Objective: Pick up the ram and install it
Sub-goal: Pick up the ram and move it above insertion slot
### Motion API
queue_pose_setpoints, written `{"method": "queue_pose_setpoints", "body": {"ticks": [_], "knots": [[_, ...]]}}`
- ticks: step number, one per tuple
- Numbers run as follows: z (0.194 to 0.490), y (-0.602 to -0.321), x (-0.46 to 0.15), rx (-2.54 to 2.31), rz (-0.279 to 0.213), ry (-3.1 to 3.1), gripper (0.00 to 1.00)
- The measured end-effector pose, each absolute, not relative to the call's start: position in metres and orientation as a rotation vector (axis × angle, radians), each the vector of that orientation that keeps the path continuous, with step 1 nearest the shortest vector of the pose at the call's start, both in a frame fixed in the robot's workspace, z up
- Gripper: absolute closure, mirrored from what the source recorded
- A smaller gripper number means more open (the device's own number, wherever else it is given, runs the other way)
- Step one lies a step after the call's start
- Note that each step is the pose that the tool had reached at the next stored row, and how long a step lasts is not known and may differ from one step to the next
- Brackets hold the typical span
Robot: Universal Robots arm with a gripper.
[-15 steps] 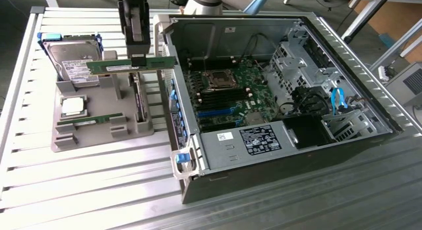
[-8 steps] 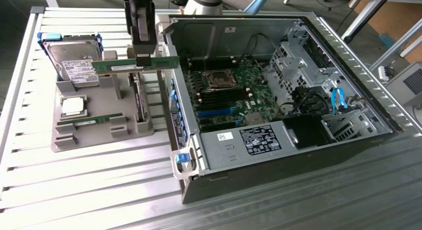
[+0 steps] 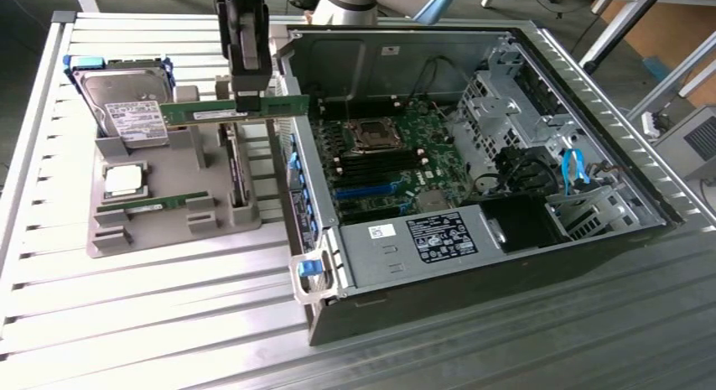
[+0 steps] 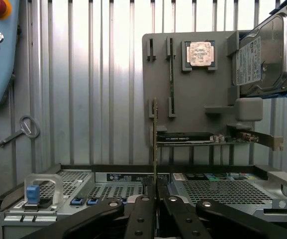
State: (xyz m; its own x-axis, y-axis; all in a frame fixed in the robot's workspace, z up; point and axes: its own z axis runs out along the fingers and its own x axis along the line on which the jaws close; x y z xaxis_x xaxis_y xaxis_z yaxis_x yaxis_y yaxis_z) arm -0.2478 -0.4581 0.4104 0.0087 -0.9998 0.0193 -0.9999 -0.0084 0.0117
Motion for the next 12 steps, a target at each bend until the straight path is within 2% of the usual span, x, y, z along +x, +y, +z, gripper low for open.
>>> {"method": "queue_pose_setpoints", "body": {"ticks": [12], "knots": [[0.4104, -0.4581, -0.2477, 2.215, 0.009, -2.196, 0.87]]}}
